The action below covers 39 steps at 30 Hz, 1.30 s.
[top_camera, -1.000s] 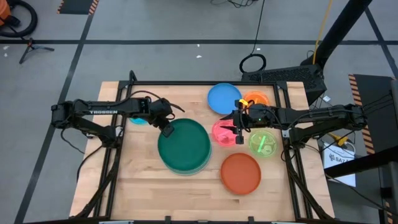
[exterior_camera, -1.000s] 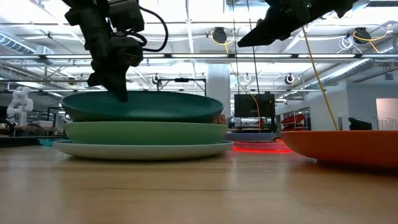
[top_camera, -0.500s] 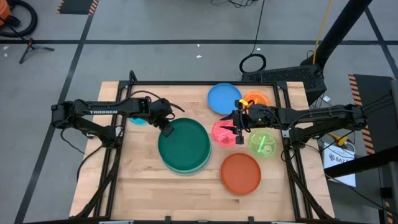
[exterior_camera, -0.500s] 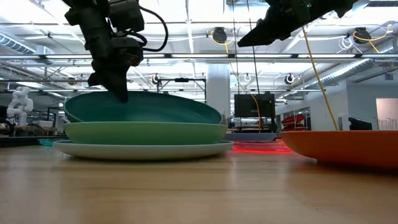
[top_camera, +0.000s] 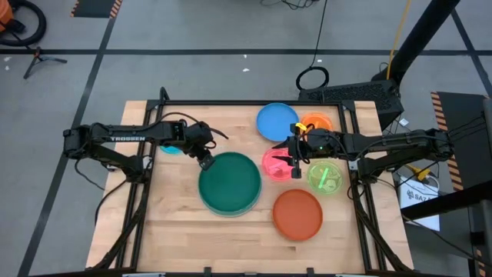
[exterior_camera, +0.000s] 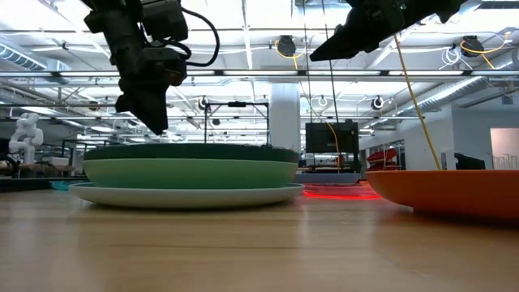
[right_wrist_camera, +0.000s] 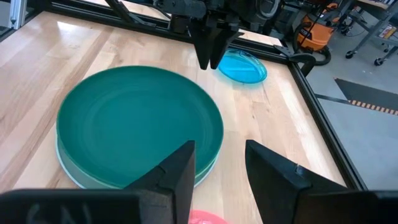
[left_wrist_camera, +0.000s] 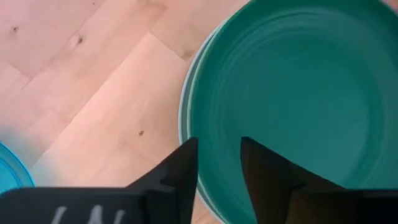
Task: Stack plastic plates
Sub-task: Stack the dark blue plate on top of the dark green plate
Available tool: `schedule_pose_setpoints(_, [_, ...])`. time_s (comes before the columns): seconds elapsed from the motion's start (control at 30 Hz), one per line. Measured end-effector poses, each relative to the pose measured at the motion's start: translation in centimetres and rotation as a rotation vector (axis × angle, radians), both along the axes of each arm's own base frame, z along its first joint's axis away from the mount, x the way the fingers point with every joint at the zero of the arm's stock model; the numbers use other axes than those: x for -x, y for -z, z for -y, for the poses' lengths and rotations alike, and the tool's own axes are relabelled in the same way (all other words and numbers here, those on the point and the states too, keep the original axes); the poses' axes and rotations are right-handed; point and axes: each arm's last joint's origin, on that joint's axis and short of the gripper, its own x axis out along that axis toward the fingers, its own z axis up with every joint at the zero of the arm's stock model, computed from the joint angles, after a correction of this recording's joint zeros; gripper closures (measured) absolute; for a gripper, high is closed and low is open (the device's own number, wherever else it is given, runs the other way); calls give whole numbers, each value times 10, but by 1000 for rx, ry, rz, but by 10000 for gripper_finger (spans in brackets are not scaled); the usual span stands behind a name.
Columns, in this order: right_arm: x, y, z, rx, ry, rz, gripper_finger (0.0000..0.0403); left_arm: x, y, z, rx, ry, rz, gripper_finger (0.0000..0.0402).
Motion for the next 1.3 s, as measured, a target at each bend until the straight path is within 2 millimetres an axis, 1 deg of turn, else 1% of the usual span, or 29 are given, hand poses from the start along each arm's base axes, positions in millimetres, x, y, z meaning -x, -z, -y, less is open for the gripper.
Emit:
schedule_pose_setpoints(0.1, [0, 0, 0, 0, 0, 0, 271, 0, 0, 0, -17, 32, 0, 260])
schedule_pose_setpoints(0.17, [0, 0, 0, 0, 0, 0, 271, -1, 0, 2, -35, 90, 0, 257])
schedule_pose_setpoints(0.27, [0, 0, 0, -3, 2, 0, 271, -3, 0, 10, -70, 176, 3, 257])
schedule_pose_setpoints(0.37, [0, 0, 0, -18, 8, 2, 271, -8, -2, 20, -157, 210, 20, 257])
schedule_pose_setpoints(0.43, [0, 0, 0, -29, 14, 3, 271, -11, -5, 29, -218, 242, 52, 257])
schedule_pose_setpoints(0.63, [0, 0, 0, -121, 58, 13, 271, -20, -23, 65, -374, 368, 241, 256])
schedule_pose_setpoints(0.7, [0, 0, 1, -154, 115, 21, 271, -21, -29, 76, -466, 381, 280, 256])
schedule_pose_setpoints(0.83, [-2, 1, 5, -183, 260, 48, 271, -16, -34, 91, -673, 383, 258, 256])
schedule_pose_setpoints(0.9, [-6, 3, 6, -186, 284, 66, 271, -14, -35, 95, -765, 361, 231, 256])
schedule_pose_setpoints(0.97, [-13, 6, 6, -189, 285, 79, 271, -12, -37, 97, -864, 298, 206, 256])
schedule_pose_setpoints(1.03, [-21, 8, 8, -187, 290, 58, 271, -6, -40, 96, -942, 246, 176, 256])
schedule_pose_setpoints(1.13, [-35, 8, 13, -179, 308, 24, 271, 4, -49, 93, -989, 208, 172, 256])
schedule_pose_setpoints(1.3, [-58, 6, 22, -162, 334, -75, 271, 29, -70, 85, -1052, 120, 198, 256])
